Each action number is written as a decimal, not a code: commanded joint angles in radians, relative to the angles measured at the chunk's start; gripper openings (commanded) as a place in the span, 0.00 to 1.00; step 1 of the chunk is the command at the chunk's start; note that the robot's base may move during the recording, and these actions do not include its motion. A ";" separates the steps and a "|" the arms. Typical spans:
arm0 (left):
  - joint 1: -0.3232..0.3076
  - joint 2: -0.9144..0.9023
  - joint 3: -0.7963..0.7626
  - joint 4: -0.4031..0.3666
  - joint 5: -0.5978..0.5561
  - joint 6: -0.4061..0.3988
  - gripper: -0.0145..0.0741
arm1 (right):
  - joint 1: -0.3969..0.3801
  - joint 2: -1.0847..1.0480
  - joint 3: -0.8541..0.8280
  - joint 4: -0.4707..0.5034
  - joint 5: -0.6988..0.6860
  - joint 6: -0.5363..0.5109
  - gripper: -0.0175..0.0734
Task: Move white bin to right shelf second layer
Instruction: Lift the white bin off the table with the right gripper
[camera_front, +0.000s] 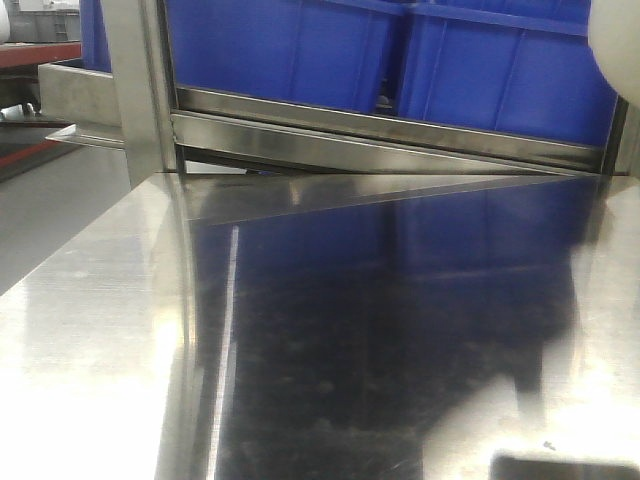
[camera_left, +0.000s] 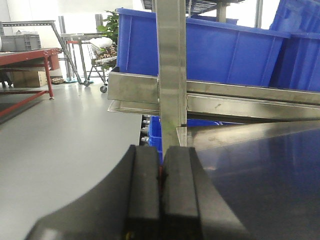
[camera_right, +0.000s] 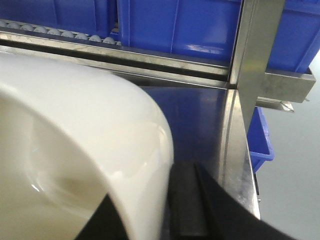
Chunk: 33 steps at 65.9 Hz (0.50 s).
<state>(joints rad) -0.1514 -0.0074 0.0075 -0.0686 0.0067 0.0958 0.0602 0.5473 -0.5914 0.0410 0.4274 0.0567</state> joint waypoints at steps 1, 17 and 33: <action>-0.002 -0.013 0.033 -0.005 -0.087 -0.007 0.26 | -0.006 -0.001 -0.031 -0.003 -0.116 -0.007 0.22; -0.002 -0.013 0.033 -0.005 -0.087 -0.007 0.26 | -0.006 -0.001 -0.031 -0.003 -0.105 -0.007 0.22; -0.002 -0.013 0.033 -0.005 -0.087 -0.007 0.26 | -0.006 -0.001 -0.031 -0.003 -0.101 -0.007 0.22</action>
<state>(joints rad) -0.1514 -0.0074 0.0075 -0.0686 0.0067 0.0958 0.0602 0.5473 -0.5914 0.0410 0.4270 0.0544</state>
